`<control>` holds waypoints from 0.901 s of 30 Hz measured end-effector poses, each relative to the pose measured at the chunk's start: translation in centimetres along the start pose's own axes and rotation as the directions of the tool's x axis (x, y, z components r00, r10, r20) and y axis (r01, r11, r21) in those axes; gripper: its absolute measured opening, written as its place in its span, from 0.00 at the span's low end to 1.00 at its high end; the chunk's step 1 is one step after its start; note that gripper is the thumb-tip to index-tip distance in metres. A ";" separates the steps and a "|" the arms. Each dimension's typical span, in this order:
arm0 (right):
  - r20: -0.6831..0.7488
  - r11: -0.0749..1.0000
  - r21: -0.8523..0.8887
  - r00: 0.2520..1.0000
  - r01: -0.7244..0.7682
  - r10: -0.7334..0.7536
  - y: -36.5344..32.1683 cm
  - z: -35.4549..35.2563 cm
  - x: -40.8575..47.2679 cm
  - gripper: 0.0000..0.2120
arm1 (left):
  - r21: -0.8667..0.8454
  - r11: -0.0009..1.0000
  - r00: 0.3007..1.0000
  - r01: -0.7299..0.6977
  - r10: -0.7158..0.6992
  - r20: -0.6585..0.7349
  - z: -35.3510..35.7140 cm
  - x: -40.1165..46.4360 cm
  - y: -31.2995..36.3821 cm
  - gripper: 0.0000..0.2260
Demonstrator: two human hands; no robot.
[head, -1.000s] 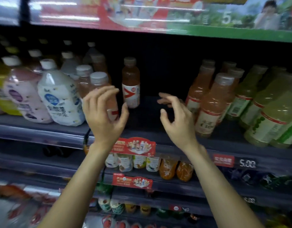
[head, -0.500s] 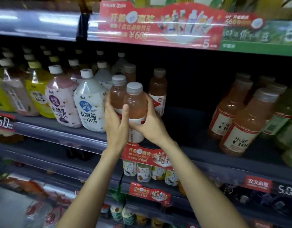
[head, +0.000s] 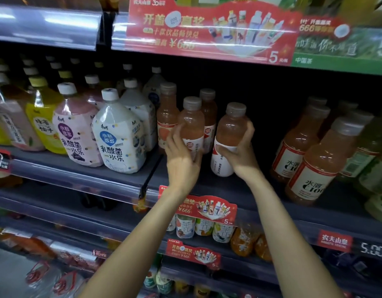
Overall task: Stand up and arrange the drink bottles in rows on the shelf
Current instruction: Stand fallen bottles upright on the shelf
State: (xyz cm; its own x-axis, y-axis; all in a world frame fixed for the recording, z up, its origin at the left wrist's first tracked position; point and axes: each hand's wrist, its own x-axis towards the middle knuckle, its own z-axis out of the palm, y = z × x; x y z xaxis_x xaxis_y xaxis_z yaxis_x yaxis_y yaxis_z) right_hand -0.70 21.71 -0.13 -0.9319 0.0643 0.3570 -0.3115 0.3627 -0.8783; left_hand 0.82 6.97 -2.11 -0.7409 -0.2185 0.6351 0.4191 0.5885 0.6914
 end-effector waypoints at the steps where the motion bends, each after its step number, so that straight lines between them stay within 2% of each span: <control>1: -0.026 1.000 0.002 1.000 -0.007 0.007 0.2 0.0 0.3 0.47 | -0.025 0.999 1.000 0.021 -0.021 0.015 0.5 -0.1 0.4 0.35; 4: -0.116 0.999 0.042 0.993 -0.026 0.031 0.5 0.5 0.8 0.48 | -0.101 0.990 0.992 0.095 -0.086 0.096 1.6 0.4 0.6 0.38; 6: -0.161 0.994 0.105 0.985 -0.044 0.060 0.3 0.9 0.9 0.47 | -0.182 0.967 0.974 0.178 -0.147 0.173 2.0 1.0 0.4 0.36; 8: -0.213 0.989 0.137 0.973 -0.064 0.092 0.1 1.0 1.1 0.44 | -0.303 0.899 0.937 0.316 -0.246 0.249 2.1 1.8 0.7 0.36; 10: -0.236 0.987 0.147 0.967 -0.065 0.099 0.0 1.0 1.0 0.43 | -0.393 0.833 0.913 0.390 -0.294 0.282 2.1 2.8 0.9 0.37; 13: -0.206 0.992 0.114 0.975 -0.060 0.082 0.0 1.2 0.4 0.46 | -0.449 0.810 0.911 0.378 -0.240 0.334 2.0 4.4 0.4 0.42; 17: -0.176 0.998 0.038 0.983 -0.045 0.051 0.2 1.4 -0.1 0.51 | -0.437 0.825 0.872 0.359 -0.129 0.472 2.1 4.5 -0.2 0.46; 21: -0.143 1.000 0.025 0.990 -0.019 0.022 0.6 0.8 0.4 0.52 | -0.426 0.823 0.869 0.376 -0.155 0.469 2.7 4.0 -0.3 0.54; 27: 0.060 0.989 0.140 0.998 -0.045 0.037 1.5 -1.1 1.5 0.52 | -0.426 0.823 0.868 0.375 -0.152 0.472 3.3 3.2 0.0 0.48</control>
State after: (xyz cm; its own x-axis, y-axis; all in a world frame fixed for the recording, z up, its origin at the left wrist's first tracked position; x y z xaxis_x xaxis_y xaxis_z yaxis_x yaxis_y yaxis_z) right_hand -2.34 23.38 -0.53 -0.9522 0.0223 0.3046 -0.2921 0.2252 -0.9295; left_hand -3.32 8.85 -1.25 -0.9548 0.0884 0.2839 0.2904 0.0709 0.9543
